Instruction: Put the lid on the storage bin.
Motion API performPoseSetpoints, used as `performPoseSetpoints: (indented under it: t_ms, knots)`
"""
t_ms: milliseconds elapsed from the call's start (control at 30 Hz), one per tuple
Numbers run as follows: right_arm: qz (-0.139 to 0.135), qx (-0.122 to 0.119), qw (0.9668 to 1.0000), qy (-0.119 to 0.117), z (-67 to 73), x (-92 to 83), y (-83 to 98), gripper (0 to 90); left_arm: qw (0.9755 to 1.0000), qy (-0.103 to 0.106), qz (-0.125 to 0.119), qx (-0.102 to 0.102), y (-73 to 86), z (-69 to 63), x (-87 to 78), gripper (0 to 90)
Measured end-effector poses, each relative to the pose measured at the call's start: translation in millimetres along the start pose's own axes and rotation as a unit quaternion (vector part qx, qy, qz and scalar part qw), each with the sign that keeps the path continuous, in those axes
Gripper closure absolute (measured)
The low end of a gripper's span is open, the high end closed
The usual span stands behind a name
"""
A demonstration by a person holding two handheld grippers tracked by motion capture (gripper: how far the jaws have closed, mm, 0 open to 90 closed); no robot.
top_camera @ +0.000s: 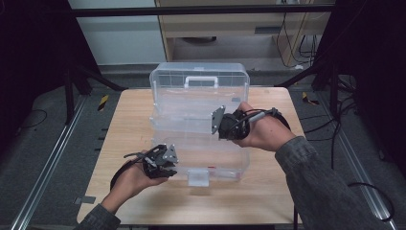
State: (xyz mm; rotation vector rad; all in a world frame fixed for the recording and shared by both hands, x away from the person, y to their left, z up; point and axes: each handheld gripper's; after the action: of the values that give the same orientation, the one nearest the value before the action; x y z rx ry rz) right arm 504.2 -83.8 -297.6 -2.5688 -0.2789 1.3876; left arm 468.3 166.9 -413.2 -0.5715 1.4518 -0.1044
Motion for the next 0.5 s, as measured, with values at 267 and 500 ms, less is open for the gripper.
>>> performPoseSetpoints:
  t_ms: [267,500]
  knots:
    - [-0.004,0.007,1.0000,-0.005,0.2,0.0,4.9,85.4,1.0000,-0.005,-0.003,-0.005,0.3,-1.7,0.2,73.7]
    - [0.002,0.008,0.9999,-0.007,-9.2,2.5,2.2,85.1,1.0000,-0.006,-0.004,-0.004,-0.5,-1.4,0.5,73.3]
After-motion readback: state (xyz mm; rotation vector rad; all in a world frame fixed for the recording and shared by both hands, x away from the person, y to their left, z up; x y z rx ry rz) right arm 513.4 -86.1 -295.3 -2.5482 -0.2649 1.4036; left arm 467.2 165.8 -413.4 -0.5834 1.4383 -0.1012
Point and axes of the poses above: each handheld gripper's, and its own axes: x roughly forward along the jaws, y roughly out of its underside, z roughly to its left, and after that the axes turned 7 degrees about y, right-handed
